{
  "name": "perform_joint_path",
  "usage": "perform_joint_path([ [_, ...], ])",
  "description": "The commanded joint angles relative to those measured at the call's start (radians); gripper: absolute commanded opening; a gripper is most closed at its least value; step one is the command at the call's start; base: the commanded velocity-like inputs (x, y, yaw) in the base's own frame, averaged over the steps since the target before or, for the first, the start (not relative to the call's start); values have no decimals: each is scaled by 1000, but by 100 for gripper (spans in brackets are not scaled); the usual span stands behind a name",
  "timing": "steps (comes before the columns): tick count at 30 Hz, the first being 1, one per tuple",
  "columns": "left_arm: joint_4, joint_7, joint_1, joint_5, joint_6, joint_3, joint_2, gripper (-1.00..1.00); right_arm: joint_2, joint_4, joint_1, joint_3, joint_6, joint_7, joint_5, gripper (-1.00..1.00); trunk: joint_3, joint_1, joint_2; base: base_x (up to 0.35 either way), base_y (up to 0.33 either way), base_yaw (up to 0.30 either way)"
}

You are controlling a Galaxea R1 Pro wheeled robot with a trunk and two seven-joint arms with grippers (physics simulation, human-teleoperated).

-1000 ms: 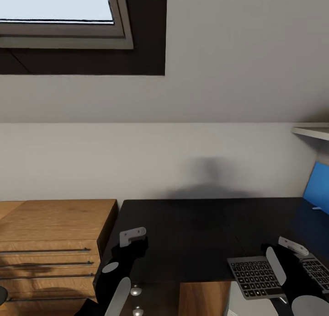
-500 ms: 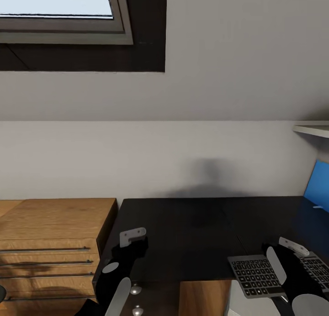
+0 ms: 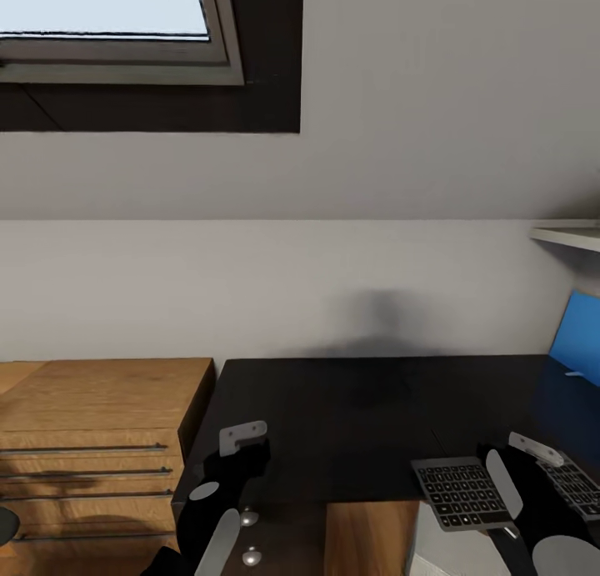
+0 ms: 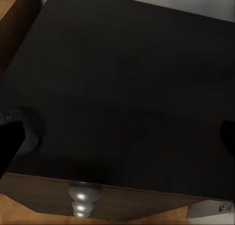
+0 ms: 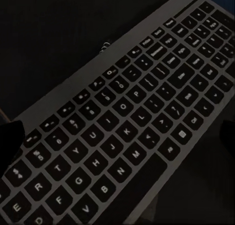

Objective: In the bedroom, organize the workspace by keeping the computer under the desk, ensuring the monitor is on the desk, placing the keyboard on the desk next to the monitor, placing the mouse on the desk next to the keyboard, moving the folder from the swivel chair onto the desk next to the mouse, stacking the notebook on top of the folder with the pen on top of the notebook, and positioning the swivel chair next to the desk.

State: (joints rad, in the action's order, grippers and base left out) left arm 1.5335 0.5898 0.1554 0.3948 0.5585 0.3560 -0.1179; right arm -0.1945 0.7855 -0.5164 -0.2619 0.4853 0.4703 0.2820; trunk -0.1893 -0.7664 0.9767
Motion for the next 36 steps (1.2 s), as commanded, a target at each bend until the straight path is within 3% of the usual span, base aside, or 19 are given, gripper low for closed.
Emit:
perform_joint_path([
  [1, 1, 10, 1, 10, 2, 1, 0, 100, 0, 1, -1, 1, 2, 7, 10, 100, -2, 0, 1, -72, -10, 0],
  [7, 8, 11, 1, 10, 1, 0, -1, 100, -1, 1, -1, 1, 1, 7, 9, 100, -2, 0, 1, -30, -4, 0],
  [33, 10, 13, 1, 10, 1, 1, -5, 100, 0, 1, -1, 1, -2, 7, 9, 100, -83, -100, 183, 0, 0, 0],
  [36, 9, 12, 1, 10, 1, 1, -5, 100, -1, 1, -1, 1, -2, 6, 8, 100, -83, -100, 183, 0, 0, 0],
])
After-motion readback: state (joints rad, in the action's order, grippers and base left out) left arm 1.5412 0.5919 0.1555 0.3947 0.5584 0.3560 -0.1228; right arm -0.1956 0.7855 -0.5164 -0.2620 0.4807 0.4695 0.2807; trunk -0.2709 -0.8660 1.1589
